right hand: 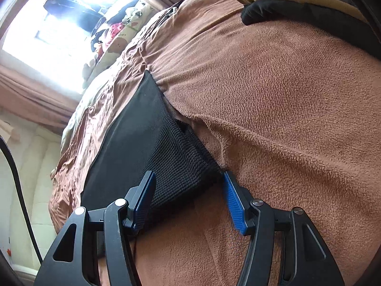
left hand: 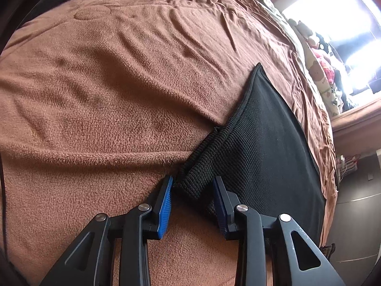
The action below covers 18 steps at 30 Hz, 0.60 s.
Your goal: Fold small clothes
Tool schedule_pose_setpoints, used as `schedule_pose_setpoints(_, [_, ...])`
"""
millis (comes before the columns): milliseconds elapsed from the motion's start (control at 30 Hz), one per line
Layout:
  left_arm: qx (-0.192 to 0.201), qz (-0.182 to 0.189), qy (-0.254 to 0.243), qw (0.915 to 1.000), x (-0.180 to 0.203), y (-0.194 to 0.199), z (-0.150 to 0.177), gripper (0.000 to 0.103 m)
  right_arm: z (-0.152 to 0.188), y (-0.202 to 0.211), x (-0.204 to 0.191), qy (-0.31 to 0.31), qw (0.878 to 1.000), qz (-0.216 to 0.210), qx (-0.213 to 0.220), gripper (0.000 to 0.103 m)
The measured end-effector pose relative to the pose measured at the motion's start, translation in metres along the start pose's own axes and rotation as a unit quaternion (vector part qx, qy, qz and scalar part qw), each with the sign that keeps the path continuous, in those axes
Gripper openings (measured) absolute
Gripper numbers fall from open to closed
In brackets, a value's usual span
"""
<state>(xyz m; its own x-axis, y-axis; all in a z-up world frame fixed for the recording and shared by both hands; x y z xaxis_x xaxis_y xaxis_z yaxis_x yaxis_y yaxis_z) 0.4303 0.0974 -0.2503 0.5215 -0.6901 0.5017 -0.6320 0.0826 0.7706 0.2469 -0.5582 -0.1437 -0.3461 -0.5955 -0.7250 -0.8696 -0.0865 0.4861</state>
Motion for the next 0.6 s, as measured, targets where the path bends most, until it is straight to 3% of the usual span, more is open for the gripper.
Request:
schedule_pose_setpoints(100, [0.003, -0.002, -0.004, 1.0000, 0.001, -0.001, 0.002, 0.030, 0.001, -0.003, 0.002, -0.005, 1.000, 0.001, 0.005, 0.051])
schedule_pose_setpoints(200, [0.004, 0.000, 0.000, 1.0000, 0.000, -0.005, 0.000, 0.014, -0.002, -0.007, 0.005, -0.024, 1.000, 0.002, 0.008, 0.043])
schedule_pose_setpoints(267, [0.004, 0.001, -0.003, 1.0000, 0.002, -0.007, -0.001, 0.011, -0.003, -0.009, 0.005, -0.030, 1.000, 0.001, 0.008, 0.034])
schedule_pose_setpoints(333, [0.006, 0.002, -0.003, 1.0000, 0.003, -0.006, -0.003, 0.008, -0.004, -0.008, 0.004, -0.034, 0.999, -0.010, 0.008, 0.013])
schedule_pose_setpoints(367, [0.007, 0.004, 0.000, 1.0000, 0.003, -0.004, -0.004, 0.007, -0.004, -0.007, 0.001, -0.031, 0.999, -0.021, 0.005, 0.010])
schedule_pose_setpoints(600, [0.037, 0.017, -0.004, 0.9992, 0.008, 0.021, -0.022, 0.005, -0.013, 0.013, -0.016, 0.010, 0.999, -0.025, 0.025, 0.004])
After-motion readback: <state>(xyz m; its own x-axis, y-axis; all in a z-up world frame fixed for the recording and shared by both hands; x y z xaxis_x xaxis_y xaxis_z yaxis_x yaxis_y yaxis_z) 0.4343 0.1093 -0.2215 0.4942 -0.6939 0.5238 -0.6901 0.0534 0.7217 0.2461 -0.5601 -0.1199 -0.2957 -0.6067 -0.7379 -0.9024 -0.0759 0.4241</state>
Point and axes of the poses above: each gripper's, at about its wrist camera, not at the fingertips, and y roughly against the way its jaws point, x to its right, z to its underside, the point moved 7 cm from there along -y, roughly the way its jaws point, and after that the axes turned 11 degrees about x, right-handed, at the moved point
